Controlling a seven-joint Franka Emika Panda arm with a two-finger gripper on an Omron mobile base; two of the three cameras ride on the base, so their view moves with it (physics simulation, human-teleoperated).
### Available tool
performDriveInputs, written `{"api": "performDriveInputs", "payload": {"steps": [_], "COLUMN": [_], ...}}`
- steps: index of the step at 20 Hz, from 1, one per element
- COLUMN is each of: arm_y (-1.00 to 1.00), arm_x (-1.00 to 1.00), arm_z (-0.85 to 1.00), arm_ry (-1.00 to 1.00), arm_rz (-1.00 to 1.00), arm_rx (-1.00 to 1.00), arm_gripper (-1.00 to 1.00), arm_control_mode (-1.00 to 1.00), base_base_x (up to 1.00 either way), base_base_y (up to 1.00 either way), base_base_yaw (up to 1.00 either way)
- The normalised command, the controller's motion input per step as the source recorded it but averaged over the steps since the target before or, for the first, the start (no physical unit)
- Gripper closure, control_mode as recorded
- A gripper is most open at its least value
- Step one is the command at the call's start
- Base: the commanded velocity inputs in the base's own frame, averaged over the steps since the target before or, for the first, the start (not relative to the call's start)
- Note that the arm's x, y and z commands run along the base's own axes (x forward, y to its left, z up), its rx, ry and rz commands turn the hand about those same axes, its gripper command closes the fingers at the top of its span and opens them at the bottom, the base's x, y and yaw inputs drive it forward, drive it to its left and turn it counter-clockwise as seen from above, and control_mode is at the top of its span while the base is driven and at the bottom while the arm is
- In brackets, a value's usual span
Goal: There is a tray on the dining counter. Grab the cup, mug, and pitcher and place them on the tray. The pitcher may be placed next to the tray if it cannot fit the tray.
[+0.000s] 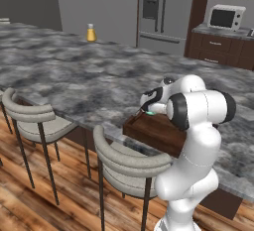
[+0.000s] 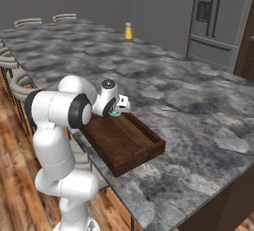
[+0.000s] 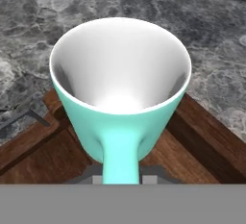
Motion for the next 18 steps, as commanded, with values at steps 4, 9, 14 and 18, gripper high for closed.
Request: {"api": "performDriveInputs", "payload": {"steps": [4, 9, 14, 18], "arm_y": [0.00, 0.00, 0.00, 0.00], "arm_x": [-0.01, -0.22, -0.02, -0.09], "arm_z": [-0.29, 0.44, 0.56, 0.62], "arm_ry": [0.00, 0.03, 0.16, 0.14], "arm_rz": [-0.02, -0.01, 0.00, 0.00], "arm_rx": [0.00, 0.07, 0.07, 0.03], "arm_gripper": [-1.00, -1.00, -1.00, -1.00], "arm_control_mode": [-1.00, -1.00, -1.00, -1.00], "base_base_x": [0.00, 0.00, 0.00, 0.00], "base_base_y": [0.00, 0.00, 0.00, 0.00], "base_base_yaw": [0.00, 0.00, 0.00, 0.00]}}
